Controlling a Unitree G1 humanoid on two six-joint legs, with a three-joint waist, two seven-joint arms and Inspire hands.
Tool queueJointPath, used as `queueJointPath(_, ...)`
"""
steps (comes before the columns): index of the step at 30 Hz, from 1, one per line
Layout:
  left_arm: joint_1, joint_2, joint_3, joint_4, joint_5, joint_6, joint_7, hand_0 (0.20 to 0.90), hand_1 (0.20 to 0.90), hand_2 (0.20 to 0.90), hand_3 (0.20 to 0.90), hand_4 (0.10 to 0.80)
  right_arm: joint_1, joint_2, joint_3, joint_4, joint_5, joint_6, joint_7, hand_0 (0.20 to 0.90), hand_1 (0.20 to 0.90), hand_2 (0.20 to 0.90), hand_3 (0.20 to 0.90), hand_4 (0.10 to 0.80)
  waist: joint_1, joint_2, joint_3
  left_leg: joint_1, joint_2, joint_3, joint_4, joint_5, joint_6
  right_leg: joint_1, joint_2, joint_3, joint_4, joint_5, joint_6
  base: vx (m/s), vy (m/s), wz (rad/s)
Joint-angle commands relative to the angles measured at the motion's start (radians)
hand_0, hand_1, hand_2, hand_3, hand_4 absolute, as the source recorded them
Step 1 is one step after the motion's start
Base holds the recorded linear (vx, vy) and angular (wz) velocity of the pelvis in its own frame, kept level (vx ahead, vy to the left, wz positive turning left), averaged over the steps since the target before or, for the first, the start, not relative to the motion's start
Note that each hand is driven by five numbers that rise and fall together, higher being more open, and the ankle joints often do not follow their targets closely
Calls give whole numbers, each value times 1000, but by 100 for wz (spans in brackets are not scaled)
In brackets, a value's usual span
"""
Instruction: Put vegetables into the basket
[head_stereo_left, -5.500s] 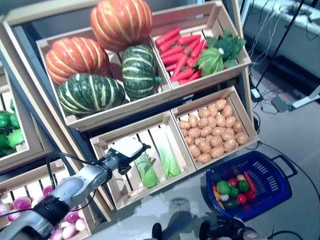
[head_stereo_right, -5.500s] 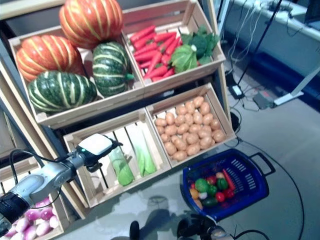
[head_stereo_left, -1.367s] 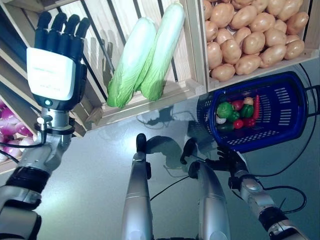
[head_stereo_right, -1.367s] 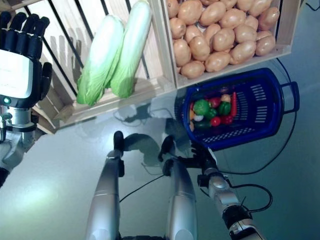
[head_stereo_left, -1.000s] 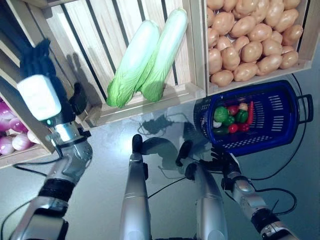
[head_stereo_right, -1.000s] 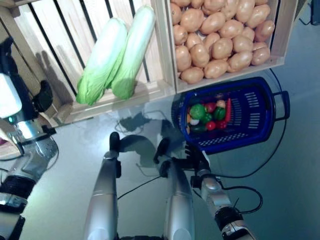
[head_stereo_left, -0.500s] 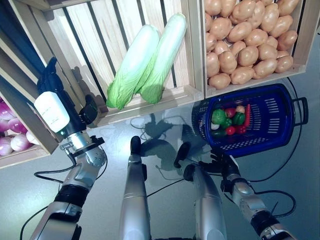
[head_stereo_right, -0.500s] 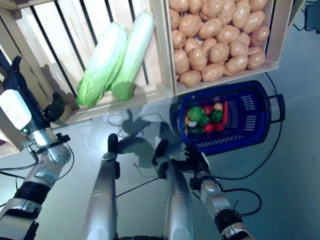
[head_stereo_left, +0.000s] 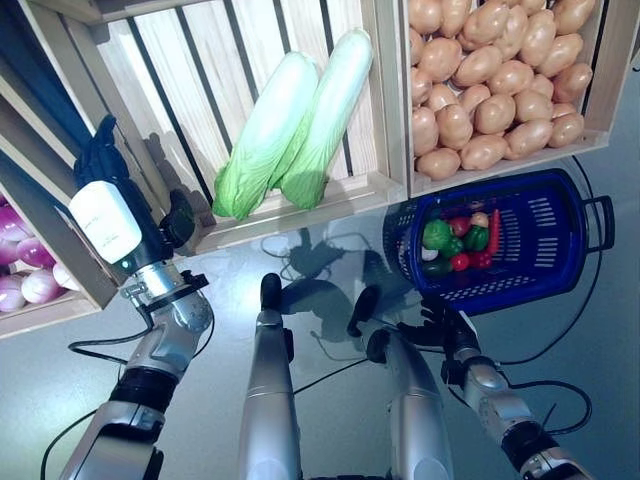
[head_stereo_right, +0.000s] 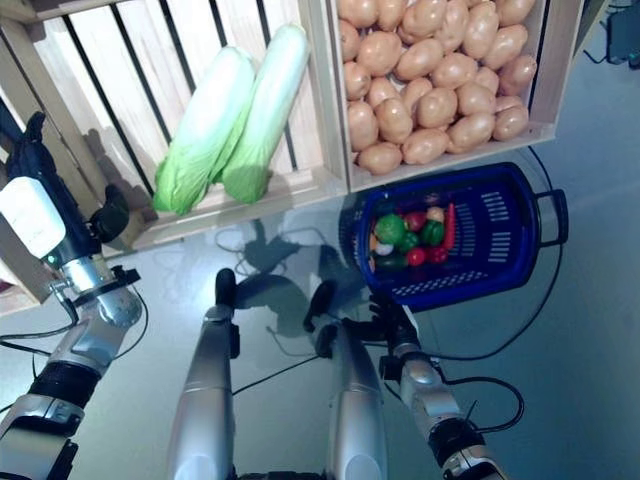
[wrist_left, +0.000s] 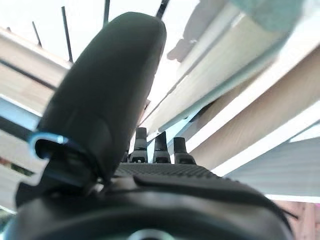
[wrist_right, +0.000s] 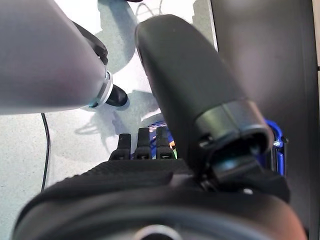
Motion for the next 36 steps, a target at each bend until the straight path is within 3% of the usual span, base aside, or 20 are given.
queueJointPath(1,-160,183,-100,-48,301,21,-60,900,900,900,900,800,39,-75,-11,-62,47,-28,-35,900,900,900,900,800,-3,24,1,-38,8,40,24,-7,0,80,-23,28,-14,-23,38,-15,96,1)
queueJointPath(6,-249,361,-231,-4,412,29,-162,900,900,900,900,800,35,-128,-22,-74,36,-9,-22,900,900,900,900,800,-30,53,1,-40,13,61,23,1,-2,61,-32,44,1,-23,44,-18,106,3)
queueJointPath(13,-251,445,-241,9,288,0,-124,900,900,900,900,800,44,-161,-46,-77,17,-14,-9,900,900,900,900,800,-38,88,1,-50,10,80,23,4,-2,34,-51,53,15,-25,49,-20,73,1)
queueJointPath(18,-217,416,-178,12,177,-37,-39,900,900,900,900,800,41,-145,-44,-63,13,-30,-12,900,900,900,900,800,-28,90,1,-60,10,79,28,2,0,23,-56,51,20,-24,48,-4,-5,-1)
queueJointPath(21,-179,353,-114,12,108,-78,44,900,900,900,900,800,51,-126,-37,-58,16,-30,-18,900,900,900,900,800,-21,77,1,-40,9,66,39,-28,-8,46,-52,55,31,-52,54,79,-64,-6)
queueJointPath(24,-153,310,-68,-18,104,-67,102,900,900,900,900,800,55,-109,-30,-66,18,-29,-25,900,900,900,900,800,-16,66,1,-36,7,58,37,-30,-7,53,-44,53,27,-52,51,20,-71,-4)
queueJointPath(29,-148,228,16,-99,196,-51,218,900,900,900,900,800,54,-74,-22,-79,32,-33,-46,900,900,900,900,800,-2,48,1,-49,0,48,23,-6,7,45,-35,39,14,-28,38,-30,-65,3)
queueJointPath(36,-166,177,62,-193,267,-20,257,900,900,900,900,800,53,-46,-10,-58,45,-47,-52,900,900,900,900,800,8,37,1,-48,-1,35,26,-11,5,52,-30,32,17,-32,34,17,-54,2)
